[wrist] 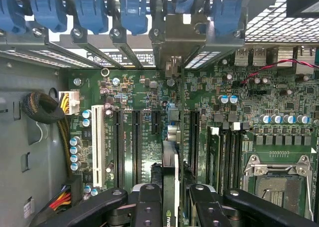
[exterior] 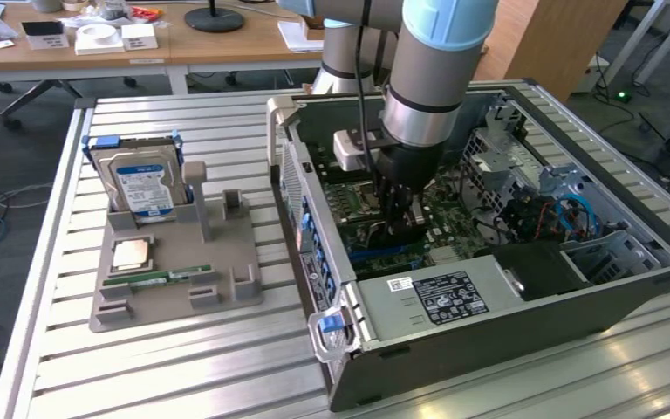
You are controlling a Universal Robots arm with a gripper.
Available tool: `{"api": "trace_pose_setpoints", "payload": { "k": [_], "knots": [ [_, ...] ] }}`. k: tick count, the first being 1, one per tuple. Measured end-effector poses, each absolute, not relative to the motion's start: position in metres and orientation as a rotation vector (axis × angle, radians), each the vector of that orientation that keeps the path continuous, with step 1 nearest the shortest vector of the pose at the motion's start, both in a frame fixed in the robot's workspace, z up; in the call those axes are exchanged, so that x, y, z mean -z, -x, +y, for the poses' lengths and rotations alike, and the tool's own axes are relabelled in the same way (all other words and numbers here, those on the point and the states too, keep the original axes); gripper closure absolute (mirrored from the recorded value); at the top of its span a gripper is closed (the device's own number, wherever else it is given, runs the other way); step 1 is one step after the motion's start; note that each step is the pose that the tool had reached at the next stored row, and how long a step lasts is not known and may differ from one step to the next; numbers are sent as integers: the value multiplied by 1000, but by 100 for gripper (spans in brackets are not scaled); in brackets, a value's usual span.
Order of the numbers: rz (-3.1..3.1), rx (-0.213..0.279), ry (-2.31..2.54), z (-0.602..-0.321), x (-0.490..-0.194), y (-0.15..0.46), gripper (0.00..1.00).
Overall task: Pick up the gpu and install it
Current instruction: 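Insert the gpu into the slot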
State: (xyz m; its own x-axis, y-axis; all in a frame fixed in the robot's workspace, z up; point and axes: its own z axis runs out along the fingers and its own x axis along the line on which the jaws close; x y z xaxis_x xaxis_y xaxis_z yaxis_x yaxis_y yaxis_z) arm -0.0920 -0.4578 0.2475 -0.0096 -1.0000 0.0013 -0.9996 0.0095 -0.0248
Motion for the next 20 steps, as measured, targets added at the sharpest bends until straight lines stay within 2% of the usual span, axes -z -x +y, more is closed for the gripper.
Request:
{"api": "trace_pose_setpoints", "payload": {
  "k": [20],
  "knots": [
    [2221,28,2198,-458,-246,92,74]
  ]
}}
